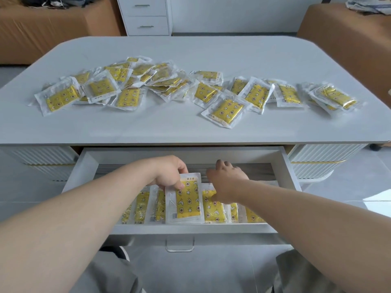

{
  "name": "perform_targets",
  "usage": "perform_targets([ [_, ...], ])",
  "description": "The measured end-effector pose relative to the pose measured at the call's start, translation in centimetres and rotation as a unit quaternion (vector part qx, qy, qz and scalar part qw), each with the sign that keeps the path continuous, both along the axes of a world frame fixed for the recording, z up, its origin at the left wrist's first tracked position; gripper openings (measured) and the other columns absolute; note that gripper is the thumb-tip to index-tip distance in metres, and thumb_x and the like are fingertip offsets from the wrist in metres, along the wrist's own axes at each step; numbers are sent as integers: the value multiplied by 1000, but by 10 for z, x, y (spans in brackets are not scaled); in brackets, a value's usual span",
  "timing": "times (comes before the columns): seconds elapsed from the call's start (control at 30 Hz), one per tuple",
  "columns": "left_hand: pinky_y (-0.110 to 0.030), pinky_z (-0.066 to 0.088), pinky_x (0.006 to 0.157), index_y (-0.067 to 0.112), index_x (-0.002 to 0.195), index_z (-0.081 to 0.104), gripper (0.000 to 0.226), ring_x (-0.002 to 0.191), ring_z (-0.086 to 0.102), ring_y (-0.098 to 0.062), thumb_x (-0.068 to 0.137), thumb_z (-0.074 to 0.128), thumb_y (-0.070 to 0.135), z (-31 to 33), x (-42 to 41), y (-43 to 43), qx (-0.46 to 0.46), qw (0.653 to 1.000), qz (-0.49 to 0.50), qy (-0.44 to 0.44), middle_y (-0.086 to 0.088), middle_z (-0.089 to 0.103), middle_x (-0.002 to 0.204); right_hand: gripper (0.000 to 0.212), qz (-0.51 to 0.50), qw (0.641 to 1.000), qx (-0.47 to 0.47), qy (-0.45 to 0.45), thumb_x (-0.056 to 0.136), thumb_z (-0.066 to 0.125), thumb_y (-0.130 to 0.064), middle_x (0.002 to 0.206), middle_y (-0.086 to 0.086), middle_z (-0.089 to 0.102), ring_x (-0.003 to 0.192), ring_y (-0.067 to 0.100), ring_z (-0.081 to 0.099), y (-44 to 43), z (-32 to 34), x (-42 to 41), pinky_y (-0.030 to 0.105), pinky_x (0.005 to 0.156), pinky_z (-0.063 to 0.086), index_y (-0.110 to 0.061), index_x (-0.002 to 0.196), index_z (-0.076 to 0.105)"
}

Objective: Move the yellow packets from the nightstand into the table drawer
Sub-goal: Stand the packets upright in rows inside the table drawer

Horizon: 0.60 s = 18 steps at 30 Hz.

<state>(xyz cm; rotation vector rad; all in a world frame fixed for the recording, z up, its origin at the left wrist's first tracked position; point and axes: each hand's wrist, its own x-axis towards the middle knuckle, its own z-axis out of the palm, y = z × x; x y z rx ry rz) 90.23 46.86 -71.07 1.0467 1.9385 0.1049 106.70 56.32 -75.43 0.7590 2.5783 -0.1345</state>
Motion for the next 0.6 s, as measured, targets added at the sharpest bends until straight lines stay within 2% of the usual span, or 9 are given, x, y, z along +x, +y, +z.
perform_targets([
  [0.1, -38, 62, 81, 20, 101, 65, 17, 94, 73, -21, 88, 75, 14, -9, 4, 2, -4, 1000, -2, -5, -2, 73, 103, 63, -13, 1000, 7, -12, 90, 70, -45, 133, 13, 43, 120, 31, 50, -1, 8, 3, 42, 90, 49, -18, 139, 41],
  [0.27, -29, 57, 68, 19, 103, 63, 21, 92, 69, -19, 89, 75, 10, -24, 11, 8, 3, 999, 27, -18, -1, 69, 105, 27, -19, 999, -1, -32, 92, 61, -14, 108, 2, 60, 91, 23, 62, 2, 30, 9, 32, 61, 47, -18, 118, 58],
  [0.37, -28, 56, 74, 23, 107, 62, 26, 95, 66, -16, 87, 77, 18, -36, 18, 8, 26, 999, -14, 45, 3, 67, 109, 26, -24, 1000, -16, -11, 96, 53, -11, 110, -1, 60, 93, 22, 63, 5, 47, 17, 30, 58, 46, -19, 120, 59],
  [0.43, -22, 47, 68, 25, 102, 62, 24, 97, 61, -14, 84, 78, 23, -43, 22, 8, 60, 988, -74, 118, 5, 64, 107, 26, -31, 999, -23, 13, 97, 50, -10, 109, -1, 58, 93, 22, 61, 10, 58, 22, 31, 60, 46, -20, 120, 57],
  [0.5, -24, 43, 66, 23, 96, 58, 22, 95, 58, -16, 83, 75, 26, -51, 23, 6, 87, 974, -127, 168, 4, 62, 104, 23, -30, 999, -19, 33, 98, 50, -14, 107, -1, 58, 92, 22, 61, 15, 64, 27, 30, 58, 45, -22, 118, 57],
  [0.6, -30, 45, 67, 17, 99, 52, 29, 85, 56, -18, 85, 74, 29, -56, 27, 4, 95, 957, -160, 220, -1, 60, 99, 19, -32, 998, -4, 59, 97, 50, -16, 100, -2, 59, 89, 22, 62, 21, 71, 34, 30, 59, 48, -23, 112, 59],
])
